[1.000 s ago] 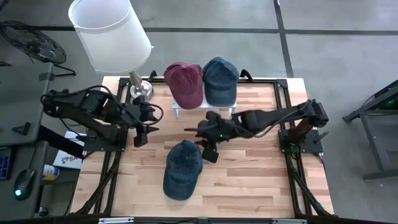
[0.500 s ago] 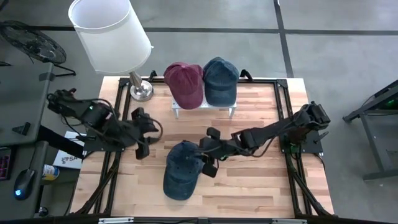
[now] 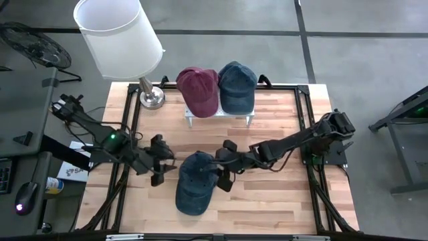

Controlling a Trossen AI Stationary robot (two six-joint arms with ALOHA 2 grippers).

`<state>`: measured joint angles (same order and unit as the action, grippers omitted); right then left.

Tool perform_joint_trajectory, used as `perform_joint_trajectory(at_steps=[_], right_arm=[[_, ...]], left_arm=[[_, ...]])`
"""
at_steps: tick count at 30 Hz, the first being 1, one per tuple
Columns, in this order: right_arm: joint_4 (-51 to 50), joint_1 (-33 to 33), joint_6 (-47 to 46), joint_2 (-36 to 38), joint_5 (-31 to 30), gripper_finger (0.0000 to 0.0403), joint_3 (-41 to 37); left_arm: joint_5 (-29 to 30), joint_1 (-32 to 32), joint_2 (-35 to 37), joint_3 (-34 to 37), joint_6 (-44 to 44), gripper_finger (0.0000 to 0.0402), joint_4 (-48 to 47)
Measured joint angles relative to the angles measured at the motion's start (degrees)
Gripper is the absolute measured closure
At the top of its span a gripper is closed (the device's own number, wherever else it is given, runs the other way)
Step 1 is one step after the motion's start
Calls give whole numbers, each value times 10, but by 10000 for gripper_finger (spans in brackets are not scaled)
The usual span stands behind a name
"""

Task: Pick & Place hat
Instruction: Stack the blue cap on top of the blue cap on the shelf

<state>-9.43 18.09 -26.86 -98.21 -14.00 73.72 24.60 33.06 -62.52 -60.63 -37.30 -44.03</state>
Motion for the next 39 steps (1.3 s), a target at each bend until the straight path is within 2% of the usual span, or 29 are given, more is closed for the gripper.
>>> perform_joint_trajectory(at_steps=[8, 14, 18, 23, 29, 34, 39], right_arm=[[-23, -41, 1, -8, 27, 191, 35], [-72, -57, 1, -55, 58, 185, 95], [-137, -58, 0, -105, 69, 185, 157], [-230, -60, 0, -163, 86, 185, 242], [-289, -60, 18, -236, 99, 185, 324], [-311, -59, 18, -289, 99, 185, 362], [-322, -55, 19, -307, 86, 185, 371]], left_arm=[[2, 0, 176, 189, -3, 235, 159], [8, 0, 297, 290, -1, 235, 236], [11, 0, 346, 330, -1, 235, 241], [6, 0, 381, 354, 1, 235, 241], [2, 0, 388, 361, 17, 235, 226], [2, 0, 387, 361, 28, 235, 224], [2, 0, 387, 361, 32, 235, 212]])
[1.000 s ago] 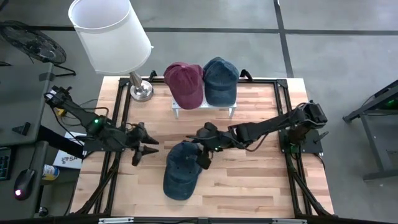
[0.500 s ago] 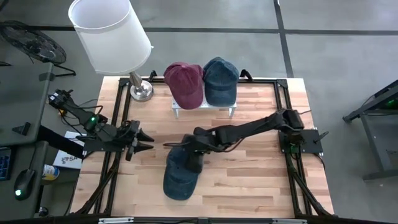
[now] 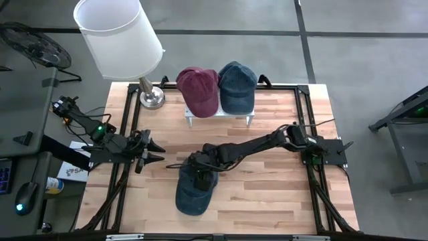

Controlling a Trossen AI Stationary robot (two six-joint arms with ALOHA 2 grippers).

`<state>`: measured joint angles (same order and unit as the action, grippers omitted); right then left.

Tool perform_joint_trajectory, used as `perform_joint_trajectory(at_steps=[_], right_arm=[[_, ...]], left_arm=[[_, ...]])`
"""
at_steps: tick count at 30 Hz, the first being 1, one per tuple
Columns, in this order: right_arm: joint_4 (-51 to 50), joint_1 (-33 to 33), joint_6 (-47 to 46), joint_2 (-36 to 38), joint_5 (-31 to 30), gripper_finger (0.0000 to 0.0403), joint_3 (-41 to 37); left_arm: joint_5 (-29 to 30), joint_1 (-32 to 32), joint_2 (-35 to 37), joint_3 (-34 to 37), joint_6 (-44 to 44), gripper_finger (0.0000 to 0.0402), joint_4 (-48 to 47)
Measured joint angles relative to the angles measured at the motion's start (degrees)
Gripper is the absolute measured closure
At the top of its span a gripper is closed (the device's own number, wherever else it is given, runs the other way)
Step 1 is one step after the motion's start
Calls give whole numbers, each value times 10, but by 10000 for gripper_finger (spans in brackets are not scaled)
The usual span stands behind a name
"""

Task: Pick & Place hat
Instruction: Stack the blue cap on top of the blue cap on the shelf

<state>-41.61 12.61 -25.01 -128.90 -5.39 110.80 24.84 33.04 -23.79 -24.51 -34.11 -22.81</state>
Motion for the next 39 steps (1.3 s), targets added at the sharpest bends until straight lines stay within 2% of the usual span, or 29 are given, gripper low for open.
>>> perform_joint_trajectory(at_steps=[8, 16, 26, 33, 39], right_arm=[[-6, 11, 38, -1, -21, 185, 0], [-21, 22, 47, -6, -67, 185, -1], [-14, 19, 73, -26, -54, 185, -1], [-18, 18, 72, -40, -86, 185, -1], [-14, 12, 74, -48, -76, 185, 0]], left_arm=[[-14, 0, 0, 0, 0, 235, -14], [-22, 0, 0, 0, 0, 235, -14], [-35, 0, 0, 0, 9, 235, -14], [-37, 0, 0, 0, 8, 235, -18], [-37, 0, -1, 0, 8, 235, -28]])
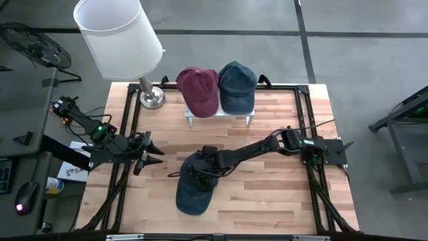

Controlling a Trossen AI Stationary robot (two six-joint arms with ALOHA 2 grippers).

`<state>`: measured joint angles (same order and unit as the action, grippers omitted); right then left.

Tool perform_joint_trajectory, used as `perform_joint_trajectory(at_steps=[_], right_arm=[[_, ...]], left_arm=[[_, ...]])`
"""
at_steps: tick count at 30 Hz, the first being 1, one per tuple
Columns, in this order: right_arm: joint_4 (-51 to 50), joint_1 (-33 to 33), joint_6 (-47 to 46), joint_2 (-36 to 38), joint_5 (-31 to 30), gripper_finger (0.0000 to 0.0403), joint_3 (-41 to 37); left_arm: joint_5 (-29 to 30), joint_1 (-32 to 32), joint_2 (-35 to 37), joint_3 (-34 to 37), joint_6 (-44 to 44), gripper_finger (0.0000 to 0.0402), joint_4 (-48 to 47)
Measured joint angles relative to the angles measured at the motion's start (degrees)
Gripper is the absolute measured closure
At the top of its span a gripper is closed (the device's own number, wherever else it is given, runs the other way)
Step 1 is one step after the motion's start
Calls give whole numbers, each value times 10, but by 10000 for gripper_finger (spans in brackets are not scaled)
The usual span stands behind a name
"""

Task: Pick & Place hat
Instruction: Stack the blue cap on top of the blue cap on the shelf

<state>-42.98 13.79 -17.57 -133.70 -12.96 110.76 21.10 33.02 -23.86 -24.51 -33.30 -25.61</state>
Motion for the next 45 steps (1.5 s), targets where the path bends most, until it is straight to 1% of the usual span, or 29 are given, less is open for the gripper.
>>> perform_joint_trajectory(at_steps=[2, 8, 17, 20, 28, 37, 40, 43, 45], right_arm=[[0, -3, -1, -7, 1, 185, 0], [-8, -7, -23, -29, 34, 185, 0], [-22, -8, -32, -30, 43, 185, 0], [-28, -8, -45, -30, 48, 192, 1], [-47, -8, -46, -30, 62, 246, 1], [-50, -7, -44, -30, 61, 295, 1], [-50, -7, -44, -30, 63, 318, 1], [-45, -7, -47, -30, 74, 348, 1], [-35, -7, -58, -30, 84, 353, 0]], left_arm=[[0, 0, 0, 0, 0, 235, -1], [0, 0, 0, 0, -1, 235, -1], [-1, 0, 0, 0, -1, 234, -1], [-1, 0, 0, 0, -1, 234, -1], [-1, 0, 0, 0, -1, 234, -3], [-1, 0, 0, 0, -1, 235, -3], [-1, 0, 0, 0, -1, 235, -3], [-1, 0, 0, 0, -1, 234, -3], [-1, 0, 0, 0, -1, 234, -3]])
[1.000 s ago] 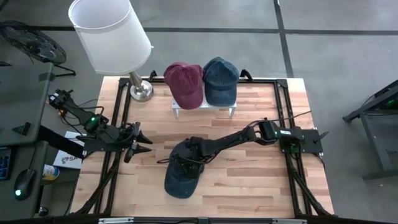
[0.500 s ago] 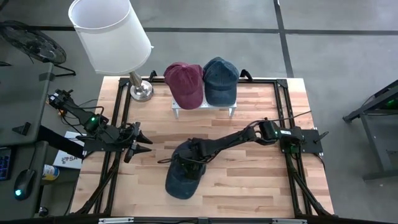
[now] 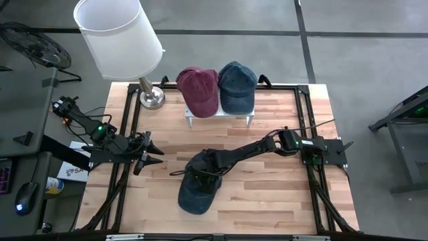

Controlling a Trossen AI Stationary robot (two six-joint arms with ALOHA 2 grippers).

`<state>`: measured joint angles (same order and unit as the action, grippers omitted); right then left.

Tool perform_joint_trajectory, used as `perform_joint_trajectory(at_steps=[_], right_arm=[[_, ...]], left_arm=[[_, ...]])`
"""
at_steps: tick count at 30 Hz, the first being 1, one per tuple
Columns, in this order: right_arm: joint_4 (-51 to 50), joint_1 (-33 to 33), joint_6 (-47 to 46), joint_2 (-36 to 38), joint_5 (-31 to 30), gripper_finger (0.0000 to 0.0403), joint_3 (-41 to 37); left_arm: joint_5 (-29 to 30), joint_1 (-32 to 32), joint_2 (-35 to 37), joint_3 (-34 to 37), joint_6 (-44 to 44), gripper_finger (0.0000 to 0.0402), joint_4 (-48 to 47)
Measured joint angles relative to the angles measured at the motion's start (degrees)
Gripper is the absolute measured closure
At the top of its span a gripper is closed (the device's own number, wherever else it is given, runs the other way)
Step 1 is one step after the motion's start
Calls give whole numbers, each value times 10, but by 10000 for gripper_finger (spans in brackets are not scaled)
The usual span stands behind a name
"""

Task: Pick & Place hat
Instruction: Stack the blue cap on top of the blue cap on the shelf

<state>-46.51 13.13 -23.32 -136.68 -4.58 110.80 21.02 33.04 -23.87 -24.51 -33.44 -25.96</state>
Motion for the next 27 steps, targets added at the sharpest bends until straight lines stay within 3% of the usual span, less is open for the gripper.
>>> perform_joint_trajectory(at_steps=[11, 27], right_arm=[[30, 0, -68, 6, 23, 353, 0], [10, -4, -51, 115, 86, 353, 2]], left_arm=[[-1, 0, 0, 0, -9, 235, -1], [4, 0, 0, 0, -15, 234, -12]])
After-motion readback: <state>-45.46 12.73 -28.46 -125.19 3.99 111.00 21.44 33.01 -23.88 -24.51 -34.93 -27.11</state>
